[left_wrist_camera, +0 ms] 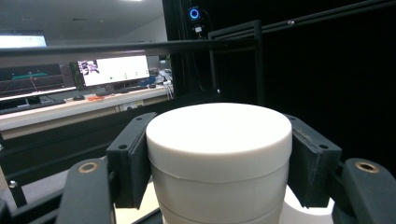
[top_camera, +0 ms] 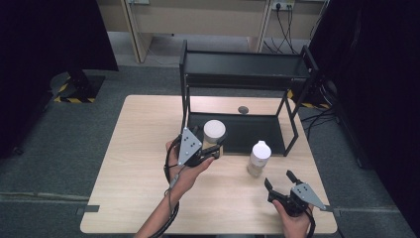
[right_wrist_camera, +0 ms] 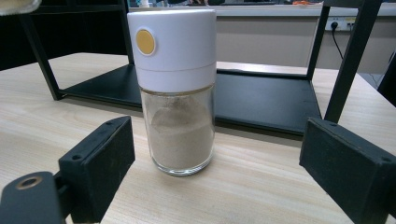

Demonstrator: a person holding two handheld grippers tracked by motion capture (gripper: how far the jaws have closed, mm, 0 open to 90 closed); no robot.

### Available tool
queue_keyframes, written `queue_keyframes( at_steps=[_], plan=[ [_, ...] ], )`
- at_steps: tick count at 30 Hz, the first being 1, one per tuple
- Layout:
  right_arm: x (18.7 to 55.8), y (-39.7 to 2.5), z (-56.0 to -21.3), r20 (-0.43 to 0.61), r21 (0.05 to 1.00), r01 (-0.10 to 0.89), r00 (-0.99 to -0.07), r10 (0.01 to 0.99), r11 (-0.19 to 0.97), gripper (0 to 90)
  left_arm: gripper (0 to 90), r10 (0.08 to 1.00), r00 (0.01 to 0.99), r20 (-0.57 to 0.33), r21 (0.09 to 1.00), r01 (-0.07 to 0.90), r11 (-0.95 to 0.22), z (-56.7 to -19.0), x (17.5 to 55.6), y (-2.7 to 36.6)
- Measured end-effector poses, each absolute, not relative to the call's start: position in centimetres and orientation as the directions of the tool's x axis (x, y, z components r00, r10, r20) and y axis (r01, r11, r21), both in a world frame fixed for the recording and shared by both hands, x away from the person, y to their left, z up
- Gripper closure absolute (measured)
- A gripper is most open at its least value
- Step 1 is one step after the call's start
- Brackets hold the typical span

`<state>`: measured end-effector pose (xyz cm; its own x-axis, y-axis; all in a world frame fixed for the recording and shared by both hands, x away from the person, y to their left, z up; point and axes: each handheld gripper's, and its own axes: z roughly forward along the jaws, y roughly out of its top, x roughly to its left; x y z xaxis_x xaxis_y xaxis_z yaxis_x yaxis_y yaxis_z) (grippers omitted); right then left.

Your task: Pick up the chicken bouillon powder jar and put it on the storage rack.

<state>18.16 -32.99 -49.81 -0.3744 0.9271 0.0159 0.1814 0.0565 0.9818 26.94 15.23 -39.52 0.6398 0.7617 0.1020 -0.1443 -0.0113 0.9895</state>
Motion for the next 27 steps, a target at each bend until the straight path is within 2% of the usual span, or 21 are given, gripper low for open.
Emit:
queue_keyframes(
  at_steps=[27],
  plan=[
    [18.1,-33.0,-49.8,0.016,0.982,0.18,-0.373,0.928,0.055,10.4,33.0,0.789,0.608,0.087,0.986,-0.165,0.018,-36.9,27.8,15.3]
  ],
)
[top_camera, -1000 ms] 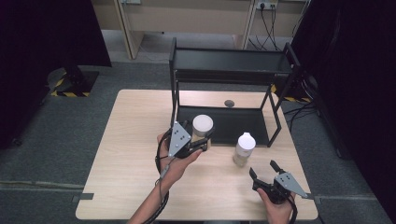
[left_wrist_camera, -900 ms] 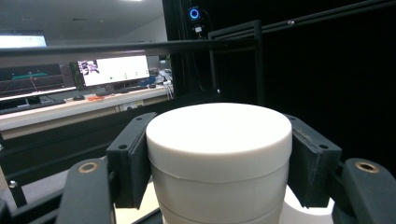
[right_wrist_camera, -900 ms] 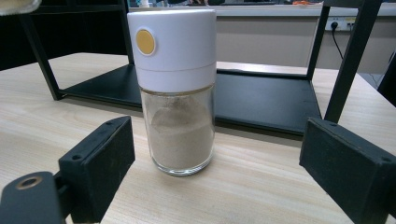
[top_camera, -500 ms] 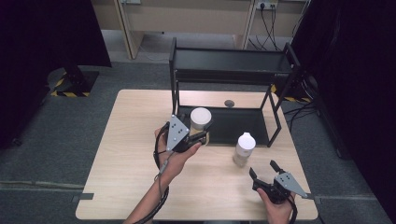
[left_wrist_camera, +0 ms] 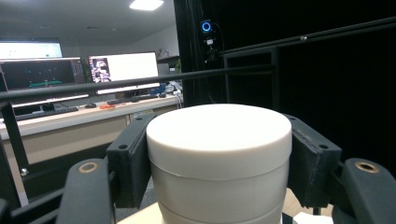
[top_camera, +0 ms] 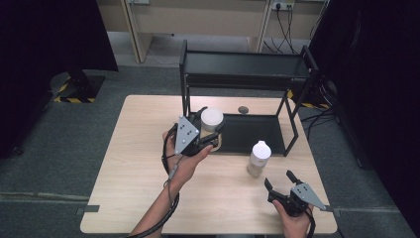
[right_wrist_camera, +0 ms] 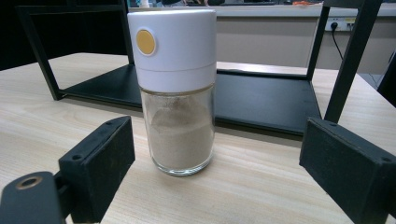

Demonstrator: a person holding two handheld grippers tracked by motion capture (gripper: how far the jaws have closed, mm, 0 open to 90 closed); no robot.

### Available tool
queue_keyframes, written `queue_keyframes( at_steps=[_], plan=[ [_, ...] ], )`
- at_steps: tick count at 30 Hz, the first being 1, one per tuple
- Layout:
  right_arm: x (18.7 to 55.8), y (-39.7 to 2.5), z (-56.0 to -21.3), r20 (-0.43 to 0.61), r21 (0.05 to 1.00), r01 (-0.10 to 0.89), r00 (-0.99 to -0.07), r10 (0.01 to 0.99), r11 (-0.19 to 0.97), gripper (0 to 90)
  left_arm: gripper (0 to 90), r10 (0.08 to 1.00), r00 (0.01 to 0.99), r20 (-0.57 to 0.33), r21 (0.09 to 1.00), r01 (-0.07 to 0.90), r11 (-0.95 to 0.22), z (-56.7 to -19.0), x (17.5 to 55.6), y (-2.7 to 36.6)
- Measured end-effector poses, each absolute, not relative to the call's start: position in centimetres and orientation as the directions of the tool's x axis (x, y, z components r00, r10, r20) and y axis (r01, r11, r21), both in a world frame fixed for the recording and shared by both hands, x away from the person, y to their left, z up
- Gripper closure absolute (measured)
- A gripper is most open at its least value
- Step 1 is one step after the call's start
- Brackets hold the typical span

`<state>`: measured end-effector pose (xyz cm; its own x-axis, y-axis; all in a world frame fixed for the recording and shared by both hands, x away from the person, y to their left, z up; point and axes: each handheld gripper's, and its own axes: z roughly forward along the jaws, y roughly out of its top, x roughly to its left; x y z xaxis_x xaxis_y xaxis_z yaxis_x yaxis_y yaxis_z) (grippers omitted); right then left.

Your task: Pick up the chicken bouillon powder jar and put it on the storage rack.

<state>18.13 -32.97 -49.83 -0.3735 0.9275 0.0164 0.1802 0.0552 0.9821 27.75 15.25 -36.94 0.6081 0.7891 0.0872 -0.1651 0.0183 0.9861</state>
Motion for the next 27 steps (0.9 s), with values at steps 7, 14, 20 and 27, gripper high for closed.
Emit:
queue_keyframes(
  at_steps=[7,14,20,27],
  plan=[
    [18.1,-33.0,-49.8,0.017,0.982,0.18,-0.372,0.928,0.054,10.5,33.0,0.803,0.589,0.091,0.984,-0.175,0.017,-35.6,28.1,15.4],
    [18.1,-33.0,-49.9,0.017,0.982,0.179,-0.371,0.928,0.054,10.5,33.1,0.81,0.579,0.092,0.983,-0.183,0.019,-34.6,28.3,15.4],
    [18.1,-33.0,-49.9,0.018,0.982,0.179,-0.37,0.929,0.052,10.5,33.1,0.815,0.573,0.088,0.981,-0.191,0.028,-33.8,28.7,15.6],
    [18.1,-32.9,-49.9,0.019,0.983,0.179,-0.368,0.93,0.051,10.5,33.1,0.822,0.561,0.095,0.98,-0.198,0.022,-32.8,29.0,15.6]
  ],
)
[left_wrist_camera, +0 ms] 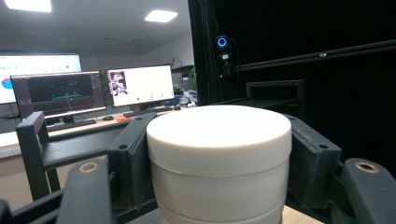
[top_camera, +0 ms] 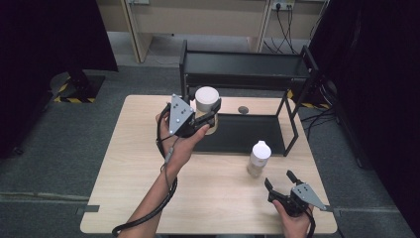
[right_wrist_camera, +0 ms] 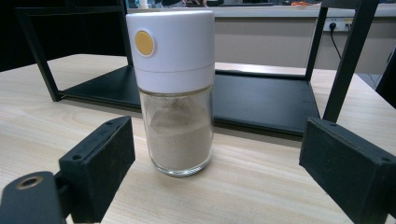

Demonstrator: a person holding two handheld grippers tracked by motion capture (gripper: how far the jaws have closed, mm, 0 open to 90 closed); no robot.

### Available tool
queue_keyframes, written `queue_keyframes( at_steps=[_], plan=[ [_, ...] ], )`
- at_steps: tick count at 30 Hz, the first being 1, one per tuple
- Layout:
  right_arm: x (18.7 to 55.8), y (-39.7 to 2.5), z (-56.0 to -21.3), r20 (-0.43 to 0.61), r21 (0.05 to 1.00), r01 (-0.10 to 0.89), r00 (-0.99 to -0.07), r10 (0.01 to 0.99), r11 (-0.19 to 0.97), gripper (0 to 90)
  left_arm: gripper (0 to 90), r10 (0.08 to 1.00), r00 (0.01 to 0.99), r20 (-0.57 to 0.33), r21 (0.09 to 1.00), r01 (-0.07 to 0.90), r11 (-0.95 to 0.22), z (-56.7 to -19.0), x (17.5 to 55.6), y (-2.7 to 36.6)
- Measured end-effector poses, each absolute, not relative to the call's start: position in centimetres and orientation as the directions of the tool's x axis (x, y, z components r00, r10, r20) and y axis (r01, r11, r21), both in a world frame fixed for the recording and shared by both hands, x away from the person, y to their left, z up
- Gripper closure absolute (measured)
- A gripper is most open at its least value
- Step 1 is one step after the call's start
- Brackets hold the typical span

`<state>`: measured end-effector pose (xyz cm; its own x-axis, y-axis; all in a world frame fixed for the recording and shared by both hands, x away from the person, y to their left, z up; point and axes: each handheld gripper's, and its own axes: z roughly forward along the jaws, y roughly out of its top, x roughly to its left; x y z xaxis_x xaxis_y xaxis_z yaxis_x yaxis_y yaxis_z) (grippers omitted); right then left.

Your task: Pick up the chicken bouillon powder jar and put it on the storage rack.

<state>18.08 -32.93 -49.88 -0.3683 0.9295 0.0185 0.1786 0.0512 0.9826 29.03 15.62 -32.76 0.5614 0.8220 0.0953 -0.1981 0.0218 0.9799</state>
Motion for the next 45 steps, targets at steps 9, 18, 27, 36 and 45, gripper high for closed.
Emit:
queue_keyframes(
  at_steps=[9,18,27,36,45],
  plan=[
    [18.1,-32.9,-49.9,0.019,0.983,0.179,-0.367,0.93,0.05,10.6,33.1,0.829,0.552,0.092,0.979,-0.201,0.026,-31.5,29.5,15.5],
    [18.1,-32.9,-49.9,0.021,0.983,0.178,-0.367,0.93,0.049,10.6,33.1,0.832,0.546,0.097,0.977,-0.21,0.024,-30.6,30.1,15.4],
    [18.1,-32.9,-49.9,0.021,0.983,0.179,-0.366,0.93,0.048,10.6,33.1,0.835,0.543,0.091,0.977,-0.212,0.031,-29.7,30.5,15.3],
    [18.1,-32.9,-49.9,0.021,0.983,0.178,-0.365,0.931,0.048,10.6,33.1,0.843,0.529,0.092,0.976,-0.216,0.03,-28.8,31.1,15.1],
    [18.1,-33.0,-49.9,0.023,0.983,0.179,-0.365,0.931,0.046,10.6,33.2,0.85,0.521,0.081,0.978,-0.206,0.034,-28.2,31.7,15.1]
  ],
)
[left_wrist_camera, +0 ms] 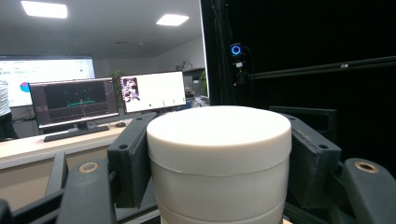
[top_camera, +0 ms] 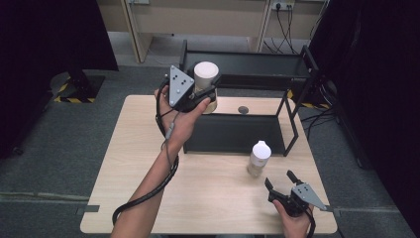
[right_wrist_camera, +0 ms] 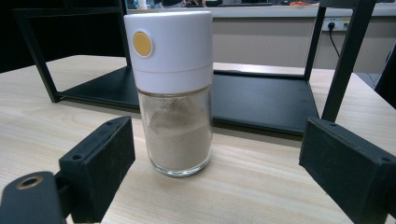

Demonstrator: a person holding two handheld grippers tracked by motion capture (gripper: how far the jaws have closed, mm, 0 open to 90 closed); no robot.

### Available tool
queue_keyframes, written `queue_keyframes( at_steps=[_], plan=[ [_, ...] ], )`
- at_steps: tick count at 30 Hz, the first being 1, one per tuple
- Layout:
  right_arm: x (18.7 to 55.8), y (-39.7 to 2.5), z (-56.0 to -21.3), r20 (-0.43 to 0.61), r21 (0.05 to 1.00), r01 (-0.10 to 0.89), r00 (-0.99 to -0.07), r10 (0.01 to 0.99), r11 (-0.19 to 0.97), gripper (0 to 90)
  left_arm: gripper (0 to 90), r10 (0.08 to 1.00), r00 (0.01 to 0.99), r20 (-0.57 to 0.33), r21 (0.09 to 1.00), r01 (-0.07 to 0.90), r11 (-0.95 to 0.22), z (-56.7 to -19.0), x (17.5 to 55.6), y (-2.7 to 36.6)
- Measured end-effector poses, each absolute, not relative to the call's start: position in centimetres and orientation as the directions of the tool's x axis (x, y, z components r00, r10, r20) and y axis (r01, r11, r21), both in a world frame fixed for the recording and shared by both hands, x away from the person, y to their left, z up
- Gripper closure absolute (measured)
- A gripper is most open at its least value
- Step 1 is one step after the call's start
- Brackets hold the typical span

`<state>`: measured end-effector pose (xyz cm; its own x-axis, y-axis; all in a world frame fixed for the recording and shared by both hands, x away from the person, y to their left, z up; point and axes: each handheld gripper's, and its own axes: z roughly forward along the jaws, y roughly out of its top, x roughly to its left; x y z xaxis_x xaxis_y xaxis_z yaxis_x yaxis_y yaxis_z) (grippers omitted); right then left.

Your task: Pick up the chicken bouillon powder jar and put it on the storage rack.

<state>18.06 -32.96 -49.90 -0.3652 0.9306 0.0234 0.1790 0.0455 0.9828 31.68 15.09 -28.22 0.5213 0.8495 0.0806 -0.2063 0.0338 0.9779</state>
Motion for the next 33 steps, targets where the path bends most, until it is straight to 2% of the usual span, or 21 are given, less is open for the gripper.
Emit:
queue_keyframes(
  at_steps=[33],
  plan=[
    [18.1,-32.9,-49.9,0.024,0.983,0.18,-0.363,0.932,0.044,10.6,33.2,0.863,0.498,0.082,0.98,-0.197,0.02,-24.1,32.8,15.1]
  ],
)
